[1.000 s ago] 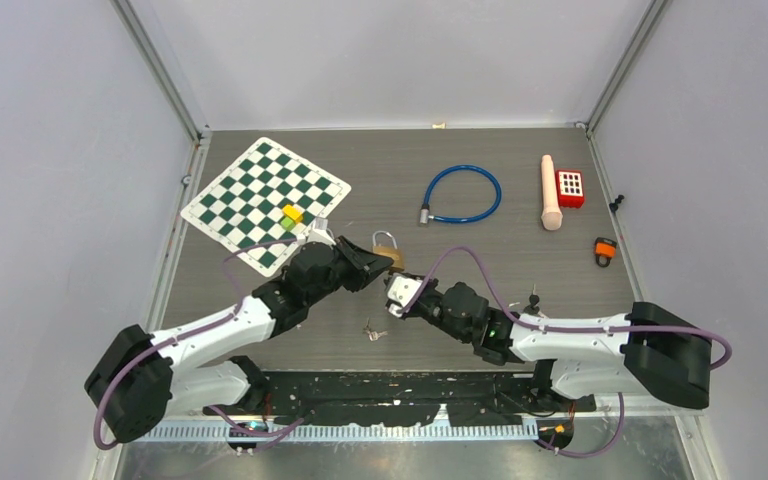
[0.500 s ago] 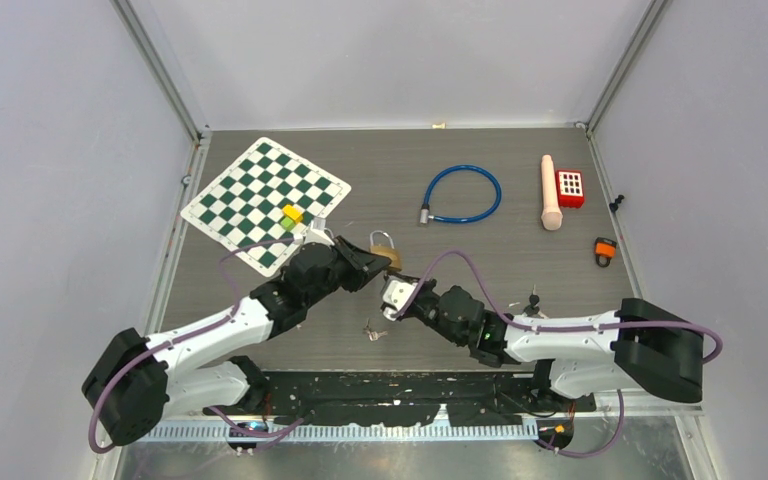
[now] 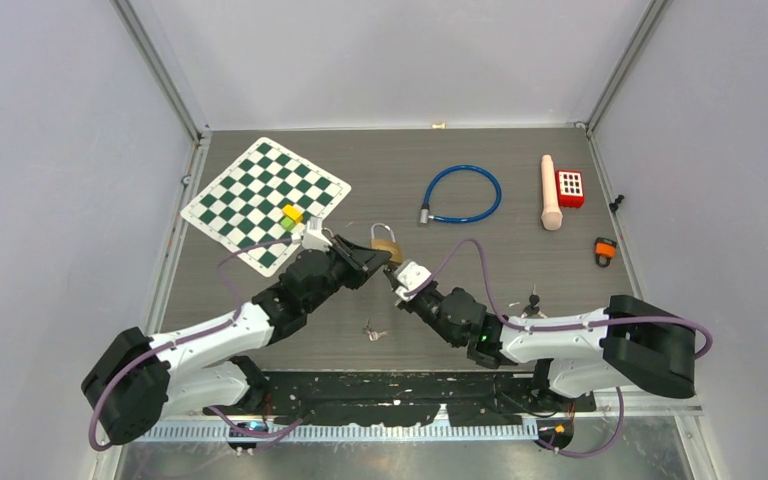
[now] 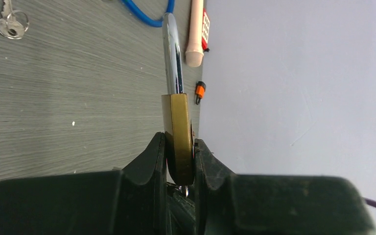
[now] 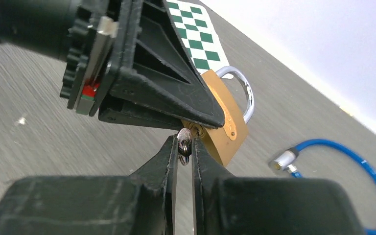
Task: Unlock with the key
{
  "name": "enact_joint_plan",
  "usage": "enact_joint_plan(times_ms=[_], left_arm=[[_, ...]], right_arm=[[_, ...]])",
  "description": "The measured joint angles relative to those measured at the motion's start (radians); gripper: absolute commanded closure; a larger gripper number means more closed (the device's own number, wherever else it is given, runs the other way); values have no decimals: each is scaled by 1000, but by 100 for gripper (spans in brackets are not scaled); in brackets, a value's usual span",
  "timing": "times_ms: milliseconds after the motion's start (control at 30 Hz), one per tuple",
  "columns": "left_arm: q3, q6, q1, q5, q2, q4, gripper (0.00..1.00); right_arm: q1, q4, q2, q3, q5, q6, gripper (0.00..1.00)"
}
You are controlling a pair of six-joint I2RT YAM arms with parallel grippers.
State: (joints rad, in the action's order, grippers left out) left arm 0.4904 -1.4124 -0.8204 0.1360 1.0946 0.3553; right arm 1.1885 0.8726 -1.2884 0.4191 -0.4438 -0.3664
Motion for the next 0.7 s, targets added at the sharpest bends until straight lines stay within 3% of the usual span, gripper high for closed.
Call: enact_joint_plan(times_ms=[433, 700], left_arm=[[-119, 6, -24, -32, 20, 282, 100], [-134, -36, -28, -66, 188, 530, 100]], right_arm=[[-22, 246, 11, -138, -34, 517, 95], [-99, 358, 14, -230, -5, 825, 95]])
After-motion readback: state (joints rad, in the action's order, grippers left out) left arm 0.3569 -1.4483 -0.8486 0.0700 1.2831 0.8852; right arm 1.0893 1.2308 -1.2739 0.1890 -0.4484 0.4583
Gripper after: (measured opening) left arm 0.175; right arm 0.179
